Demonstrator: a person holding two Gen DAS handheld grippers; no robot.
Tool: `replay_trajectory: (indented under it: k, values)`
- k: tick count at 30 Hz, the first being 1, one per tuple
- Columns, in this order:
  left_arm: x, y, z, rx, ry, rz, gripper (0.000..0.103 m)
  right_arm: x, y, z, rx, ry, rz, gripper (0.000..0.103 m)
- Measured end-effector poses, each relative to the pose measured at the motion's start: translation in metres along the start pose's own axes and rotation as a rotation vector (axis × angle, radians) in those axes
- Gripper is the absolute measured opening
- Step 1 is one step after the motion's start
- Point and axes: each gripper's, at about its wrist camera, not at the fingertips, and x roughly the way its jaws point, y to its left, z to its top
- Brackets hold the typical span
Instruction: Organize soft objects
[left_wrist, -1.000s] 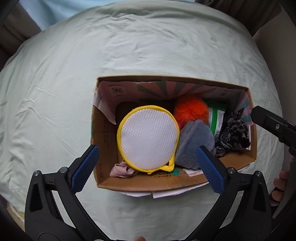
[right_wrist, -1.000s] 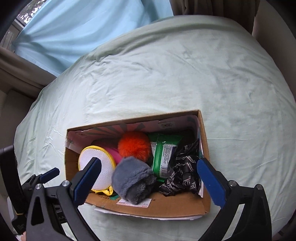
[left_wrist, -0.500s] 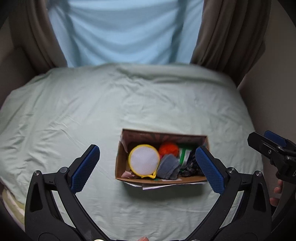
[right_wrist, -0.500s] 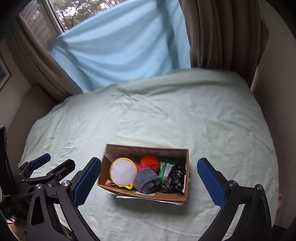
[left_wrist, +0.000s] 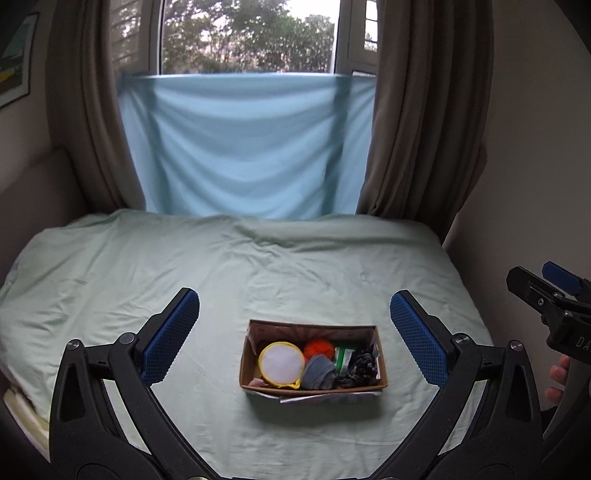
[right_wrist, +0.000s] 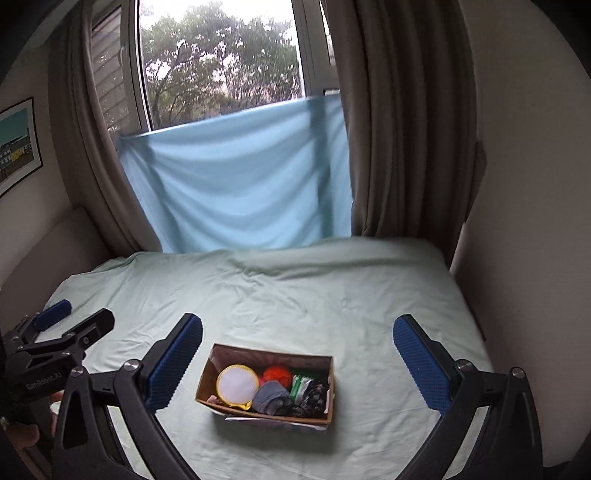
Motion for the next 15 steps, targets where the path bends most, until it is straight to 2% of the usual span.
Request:
replay_trajectory:
  k: [7, 15]
  values:
    - [-0.032, -0.01, -0.006, 0.05, -0.092, 0.005, 0.103, -0.029, -0.001, -0.012, -0.012, -0.071, -0.075, 0.103]
    - [-0.044, -0.019, -0.013, 0.076, -0.129, -0.006, 0.103, -0.043, -0.01, -0.017, 0.005, -0.111, -0.104, 0.103]
